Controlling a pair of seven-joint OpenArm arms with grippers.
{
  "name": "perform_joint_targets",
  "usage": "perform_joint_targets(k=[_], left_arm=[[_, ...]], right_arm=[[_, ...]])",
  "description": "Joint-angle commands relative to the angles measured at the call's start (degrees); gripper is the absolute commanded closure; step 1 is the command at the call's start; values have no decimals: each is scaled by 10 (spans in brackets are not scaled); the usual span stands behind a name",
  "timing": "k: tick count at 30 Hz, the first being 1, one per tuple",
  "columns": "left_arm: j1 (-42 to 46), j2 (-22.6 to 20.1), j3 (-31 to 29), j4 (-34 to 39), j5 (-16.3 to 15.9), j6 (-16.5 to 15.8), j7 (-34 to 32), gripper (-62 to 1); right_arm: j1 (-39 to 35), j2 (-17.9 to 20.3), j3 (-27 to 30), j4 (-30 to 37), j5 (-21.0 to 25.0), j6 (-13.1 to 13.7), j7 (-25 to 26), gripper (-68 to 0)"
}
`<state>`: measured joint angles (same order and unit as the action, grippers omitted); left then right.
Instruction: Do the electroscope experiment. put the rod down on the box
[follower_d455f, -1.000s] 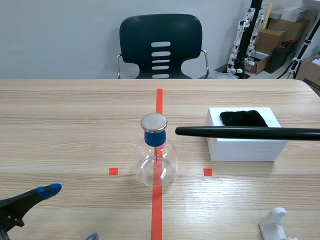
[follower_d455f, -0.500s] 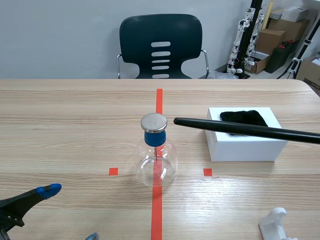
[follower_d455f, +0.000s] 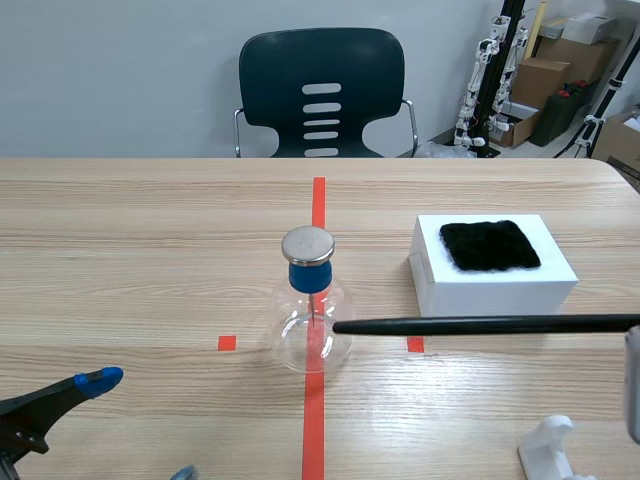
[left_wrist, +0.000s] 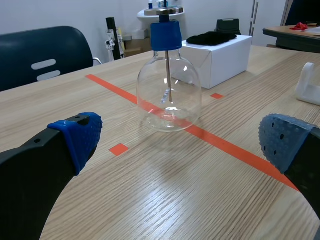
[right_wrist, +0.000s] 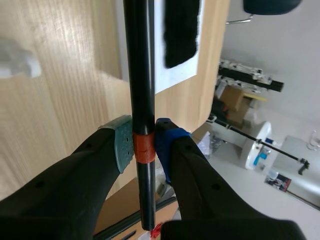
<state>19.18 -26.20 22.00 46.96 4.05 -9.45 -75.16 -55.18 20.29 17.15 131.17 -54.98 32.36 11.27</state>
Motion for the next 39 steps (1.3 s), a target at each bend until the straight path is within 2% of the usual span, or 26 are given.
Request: perform_joint_targets(k=[1,3,7,11,16,24,30,39], left_arm=[[-3,-3,-1,3,-3,-1,-9,-623],[-3,-3,-1,3,-3,-1,-9,-623],[-3,-3,-1,3,-3,-1,-9,-623],[-3,-3,-1,3,-3,-1,-9,-623],[-3,-3,-1,3,-3,-1,-9,-623],[-3,-3,-1,3,-3,-1,-9,-623],[-3,-3,-1,3,-3,-1,-9,-623],[-3,-3,-1,3,-3,-1,-9,-623]], right_arm=[[17,13,-7,8,2,25,-5,-10],[33,24,-17,8,2,66,-11,-10],[58,50,-49,8,17,104,-42,-10],[82,76,-99,-6,19,104,-79,-10],[125,87,-175,-57,19,104,-133,-10],[179,89,-264,-104,110,104,-245,-10],[198,91,-322,-127,148,104,-303,-10],[240,115,-395,-152,235,104,-386,-11]])
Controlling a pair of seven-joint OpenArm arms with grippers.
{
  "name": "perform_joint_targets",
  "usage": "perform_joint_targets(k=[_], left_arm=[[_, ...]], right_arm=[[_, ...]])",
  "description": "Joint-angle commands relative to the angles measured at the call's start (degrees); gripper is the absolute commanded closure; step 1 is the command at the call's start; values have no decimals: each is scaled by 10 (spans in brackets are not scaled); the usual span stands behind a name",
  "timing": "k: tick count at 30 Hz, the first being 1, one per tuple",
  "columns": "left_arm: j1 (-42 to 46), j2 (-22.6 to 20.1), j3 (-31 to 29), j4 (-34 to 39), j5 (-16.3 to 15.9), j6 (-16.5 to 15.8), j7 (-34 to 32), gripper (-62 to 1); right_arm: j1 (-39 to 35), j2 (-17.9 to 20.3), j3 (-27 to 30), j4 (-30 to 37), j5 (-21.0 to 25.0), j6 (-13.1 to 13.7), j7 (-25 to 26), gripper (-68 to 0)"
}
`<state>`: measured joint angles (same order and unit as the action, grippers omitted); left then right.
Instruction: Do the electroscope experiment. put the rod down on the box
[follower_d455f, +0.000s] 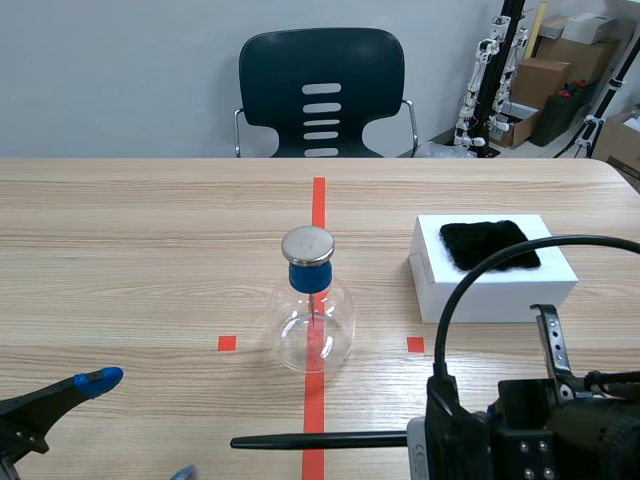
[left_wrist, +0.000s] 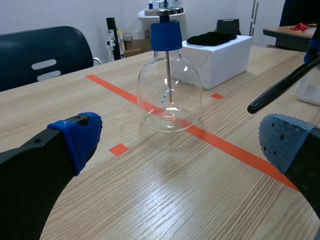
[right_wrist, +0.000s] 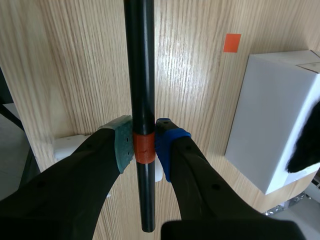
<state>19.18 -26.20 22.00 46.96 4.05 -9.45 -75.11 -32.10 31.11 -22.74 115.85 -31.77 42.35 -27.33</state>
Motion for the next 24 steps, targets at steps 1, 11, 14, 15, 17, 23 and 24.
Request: perform_joint_targets(k=[1,11,14,15,17,23,24], left_arm=[[-3,-3,-1,3,-3,-1,-9,-623],[-3,-3,-1,3,-3,-1,-9,-623],[-3,-3,-1,3,-3,-1,-9,-623],[-3,-3,-1,3,-3,-1,-9,-623],[-3,-3,-1,3,-3,-1,-9,-623],[-3,-3,-1,3,-3,-1,-9,-623],[-3,-3,-1,3,-3,-1,-9,-623]], right_arm=[[15,9,-2,-2,11,4,-6,-10],[66,11,-42,-68,47,4,-24,-11],[75,10,-43,-77,81,4,-38,-11],[79,10,-43,-80,88,4,-40,-11],[82,9,-43,-89,100,4,-43,-11],[103,7,-78,-116,108,4,-60,-11],[108,7,-83,-119,108,4,-61,-10]])
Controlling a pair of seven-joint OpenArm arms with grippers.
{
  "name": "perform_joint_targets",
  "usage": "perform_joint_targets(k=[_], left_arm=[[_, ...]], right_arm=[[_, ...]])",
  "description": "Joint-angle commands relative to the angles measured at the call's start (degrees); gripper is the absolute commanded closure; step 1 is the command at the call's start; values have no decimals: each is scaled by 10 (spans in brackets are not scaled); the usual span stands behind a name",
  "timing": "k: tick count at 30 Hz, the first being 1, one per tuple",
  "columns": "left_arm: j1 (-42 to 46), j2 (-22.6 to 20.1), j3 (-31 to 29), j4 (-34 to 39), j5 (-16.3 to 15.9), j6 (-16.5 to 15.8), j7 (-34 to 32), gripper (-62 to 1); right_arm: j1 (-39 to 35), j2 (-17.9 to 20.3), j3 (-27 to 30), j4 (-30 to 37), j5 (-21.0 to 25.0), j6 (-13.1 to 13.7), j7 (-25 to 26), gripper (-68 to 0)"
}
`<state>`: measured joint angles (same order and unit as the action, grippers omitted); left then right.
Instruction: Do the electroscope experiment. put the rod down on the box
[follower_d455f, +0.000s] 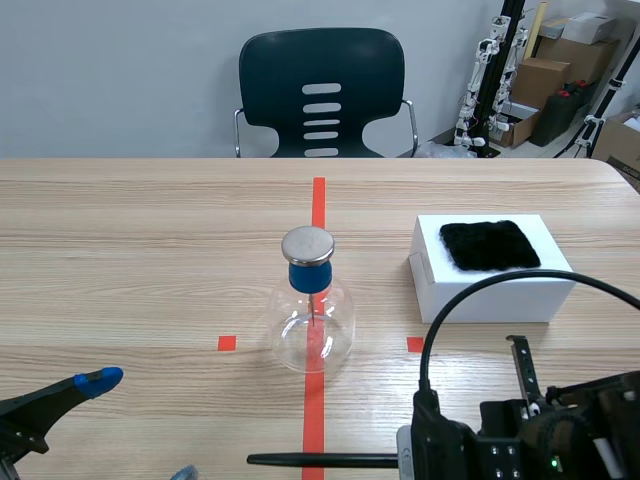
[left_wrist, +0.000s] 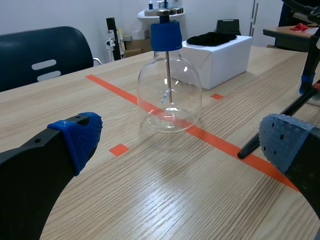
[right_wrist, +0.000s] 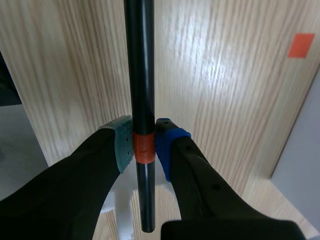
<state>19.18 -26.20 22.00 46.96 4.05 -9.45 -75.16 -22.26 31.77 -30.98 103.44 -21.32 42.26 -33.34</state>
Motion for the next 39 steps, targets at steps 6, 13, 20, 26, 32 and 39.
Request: perform_joint_targets(k=[6,13,20,26,32,39], left_arm=[[-3,-3,-1,3,-3,-1,-9,-623],[-3,-3,-1,3,-3,-1,-9,-623],[-3,-3,-1,3,-3,-1,-9,-623],[-3,-3,-1,3,-3,-1,-9,-623],[-3,-3,-1,3,-3,-1,-9,-623],[-3,-3,-1,3,-3,-1,-9,-623]], right_arm=[[17,1,-14,2,4,5,-9,-10],[44,1,-35,-23,3,5,-27,-10],[59,-1,-52,-49,4,5,-27,-11],[59,-10,-54,-49,4,5,-27,-11],[59,-10,-58,-49,4,5,-27,-43],[59,-10,-59,-49,4,5,-27,-78]])
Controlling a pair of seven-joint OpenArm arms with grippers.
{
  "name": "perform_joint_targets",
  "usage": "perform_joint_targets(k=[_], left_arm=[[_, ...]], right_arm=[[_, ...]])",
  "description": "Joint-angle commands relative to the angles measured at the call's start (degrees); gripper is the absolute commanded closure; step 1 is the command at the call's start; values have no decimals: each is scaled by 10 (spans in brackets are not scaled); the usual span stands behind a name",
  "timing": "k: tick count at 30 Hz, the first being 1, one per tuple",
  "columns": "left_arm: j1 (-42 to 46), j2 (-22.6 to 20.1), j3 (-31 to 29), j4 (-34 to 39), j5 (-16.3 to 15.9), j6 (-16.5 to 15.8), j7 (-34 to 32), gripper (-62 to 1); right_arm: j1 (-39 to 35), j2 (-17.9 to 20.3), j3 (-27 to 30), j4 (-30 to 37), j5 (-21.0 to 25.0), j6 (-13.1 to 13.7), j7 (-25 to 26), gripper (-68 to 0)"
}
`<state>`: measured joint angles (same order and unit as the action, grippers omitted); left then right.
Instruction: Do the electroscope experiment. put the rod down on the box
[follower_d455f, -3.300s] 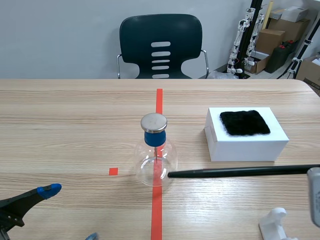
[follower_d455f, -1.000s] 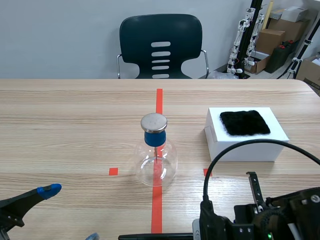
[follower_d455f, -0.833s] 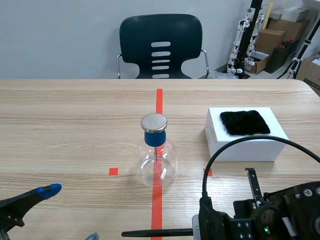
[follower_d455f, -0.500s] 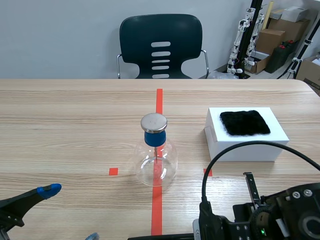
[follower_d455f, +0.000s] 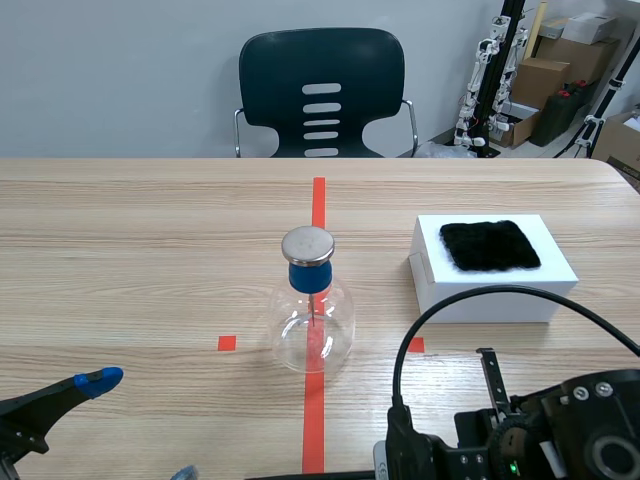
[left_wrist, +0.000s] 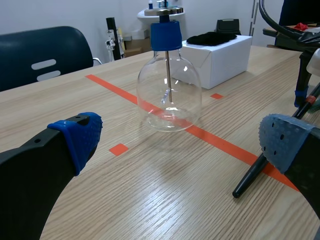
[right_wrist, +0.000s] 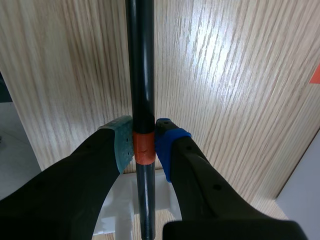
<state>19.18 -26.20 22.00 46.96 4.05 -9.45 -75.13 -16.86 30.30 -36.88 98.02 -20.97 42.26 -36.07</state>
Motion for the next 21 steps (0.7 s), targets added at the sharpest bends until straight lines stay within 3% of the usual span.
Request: perform_joint_targets(k=[1,5,11,17,19,21], left_arm=[[-3,-3,-1,3,-3,-1,-9,-623],[-3,-3,-1,3,-3,-1,-9,-623],[-3,-3,-1,3,-3,-1,-9,-623],[-3,-3,-1,3,-3,-1,-9,-623],[-3,-3,-1,3,-3,-1,-9,-623],[-3,-3,-1,3,-3,-1,-9,-623]], right_arm=[[5,5,0,5,0,5,0,-104],[5,5,0,5,0,5,0,-281],[5,5,0,5,0,5,0,-402],[5,5,0,5,0,5,4,-633],[5,5,0,5,0,5,4,-679],[5,5,0,5,0,5,4,-679]])
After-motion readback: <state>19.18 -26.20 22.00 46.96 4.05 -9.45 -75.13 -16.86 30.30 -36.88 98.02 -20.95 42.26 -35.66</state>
